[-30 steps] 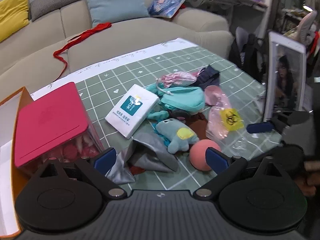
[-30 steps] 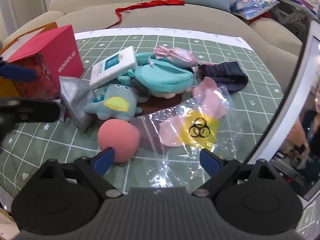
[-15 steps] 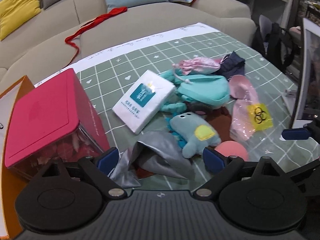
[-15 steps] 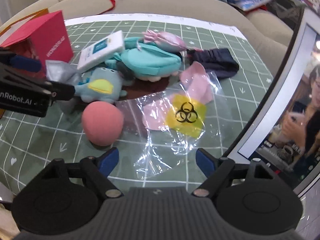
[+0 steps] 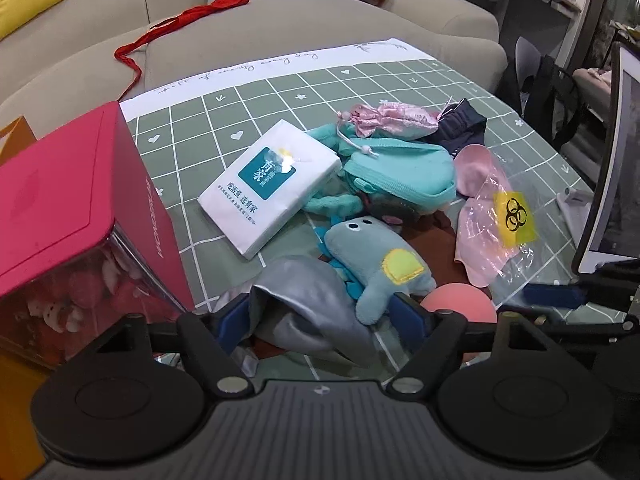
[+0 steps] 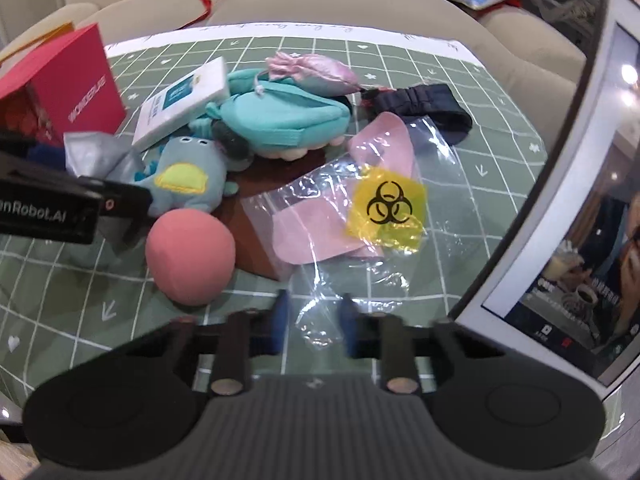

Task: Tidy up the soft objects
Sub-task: 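Reach the left tool to the grey silver pouch and close on it, then lift the grey pouch with the left tool while the right tool grasps the biohazard bag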

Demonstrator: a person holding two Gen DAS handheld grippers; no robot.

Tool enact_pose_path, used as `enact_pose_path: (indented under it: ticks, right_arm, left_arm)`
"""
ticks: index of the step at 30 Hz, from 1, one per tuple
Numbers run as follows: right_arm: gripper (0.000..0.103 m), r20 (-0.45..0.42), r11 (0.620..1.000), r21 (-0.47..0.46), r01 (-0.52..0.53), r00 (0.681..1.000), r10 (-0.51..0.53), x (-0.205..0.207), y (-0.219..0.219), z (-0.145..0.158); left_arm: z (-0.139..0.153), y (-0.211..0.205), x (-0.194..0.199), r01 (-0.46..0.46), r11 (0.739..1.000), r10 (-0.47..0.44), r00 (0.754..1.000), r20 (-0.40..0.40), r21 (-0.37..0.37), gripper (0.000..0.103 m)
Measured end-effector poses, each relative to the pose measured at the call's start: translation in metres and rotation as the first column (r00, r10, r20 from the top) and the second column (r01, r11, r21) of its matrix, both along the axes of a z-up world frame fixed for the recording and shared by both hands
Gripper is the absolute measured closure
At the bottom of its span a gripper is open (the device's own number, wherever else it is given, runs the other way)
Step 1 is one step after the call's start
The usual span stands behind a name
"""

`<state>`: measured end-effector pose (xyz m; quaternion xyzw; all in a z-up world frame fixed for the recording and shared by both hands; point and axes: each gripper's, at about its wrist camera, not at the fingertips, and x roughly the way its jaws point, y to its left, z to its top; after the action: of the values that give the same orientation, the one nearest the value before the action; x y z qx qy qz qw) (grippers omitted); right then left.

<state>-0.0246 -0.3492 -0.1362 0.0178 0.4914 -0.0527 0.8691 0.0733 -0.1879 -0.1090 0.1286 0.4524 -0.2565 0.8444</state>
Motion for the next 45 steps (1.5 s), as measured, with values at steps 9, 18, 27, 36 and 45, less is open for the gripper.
enact_pose_path:
  ticks: [9,18,27,36,45]
  right_arm:
    - [0.102,-0.007,1.000,0.030,-0.001,1.000,0.002,-0.003,0.000,0.001]
    - [0.103,0.031,0.997,0.070,0.030,0.999,-0.032,-0.009,-0.008,0.010]
    - [0.103,0.092,0.988,0.116,0.104,0.989,-0.115,-0.021,-0.015,0.027]
    - [0.103,0.202,0.995,0.056,0.080,0.975,-0.090,-0.037,0.021,0.073]
    - [0.103,0.170,0.993,0.068,0.092,0.980,-0.102,-0.036,0.044,0.105]
  left_arm:
    - [-0.005,0.006,0.003,0.045,0.995,-0.051,0.997,-0.055,-0.093,0.075]
    - [0.004,0.015,-0.007,0.102,0.983,-0.107,0.994,-0.025,-0.152,0.096]
    - [0.021,0.033,-0.012,0.098,0.978,-0.103,0.995,-0.015,-0.181,0.098]
    - [0.043,0.045,-0.012,0.062,0.975,-0.068,0.998,-0.020,-0.215,0.100]
    - [0.075,0.052,-0.012,0.000,0.981,-0.009,0.999,-0.044,-0.196,0.100]
